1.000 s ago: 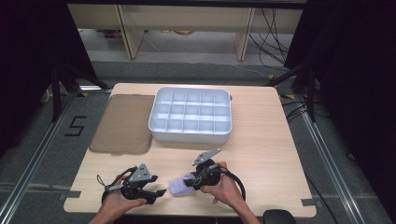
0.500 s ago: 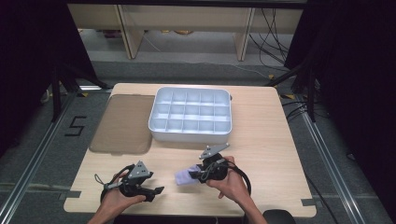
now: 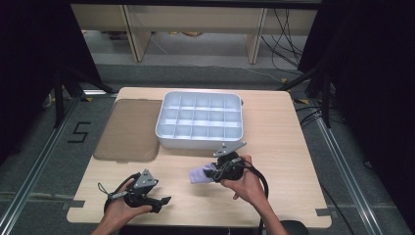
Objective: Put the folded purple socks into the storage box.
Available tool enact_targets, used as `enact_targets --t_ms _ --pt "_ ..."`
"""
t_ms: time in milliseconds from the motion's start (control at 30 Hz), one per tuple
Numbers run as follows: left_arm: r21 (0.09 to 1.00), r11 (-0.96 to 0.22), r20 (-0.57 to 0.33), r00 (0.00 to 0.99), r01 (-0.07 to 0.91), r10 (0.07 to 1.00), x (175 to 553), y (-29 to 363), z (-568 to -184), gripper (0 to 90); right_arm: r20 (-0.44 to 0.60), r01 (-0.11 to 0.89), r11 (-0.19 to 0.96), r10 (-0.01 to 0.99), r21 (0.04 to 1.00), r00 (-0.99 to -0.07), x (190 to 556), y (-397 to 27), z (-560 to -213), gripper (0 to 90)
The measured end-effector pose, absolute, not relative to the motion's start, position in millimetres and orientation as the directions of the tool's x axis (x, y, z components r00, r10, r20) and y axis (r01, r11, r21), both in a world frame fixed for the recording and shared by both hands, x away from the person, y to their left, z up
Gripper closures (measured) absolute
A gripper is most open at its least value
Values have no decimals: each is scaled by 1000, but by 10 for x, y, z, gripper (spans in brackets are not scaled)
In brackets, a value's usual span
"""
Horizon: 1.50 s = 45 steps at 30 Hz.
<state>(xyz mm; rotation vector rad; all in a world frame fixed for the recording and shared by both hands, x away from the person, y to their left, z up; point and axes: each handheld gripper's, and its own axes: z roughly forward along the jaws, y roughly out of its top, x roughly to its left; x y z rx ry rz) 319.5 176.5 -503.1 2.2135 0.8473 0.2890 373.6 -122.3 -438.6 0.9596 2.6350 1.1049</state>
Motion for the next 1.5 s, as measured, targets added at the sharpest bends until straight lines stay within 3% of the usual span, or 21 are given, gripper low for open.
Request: enact_targets --t_ms 667,867,1500 --pt "709 -511 -60 764 486 643 3193 1768 -5019 230 35 514 550 660 659 -751 4217 -1530 -3803 658" --pt "709 -514 -60 767 483 639 3204 1776 -5022 230 59 567 510 708 647 -704 4381 -1660 -3606 659" --pt "700 -521 -54 764 488 643 3207 1782 -5031 229 43 604 458 773 652 -633 4765 -1833 -3408 659"
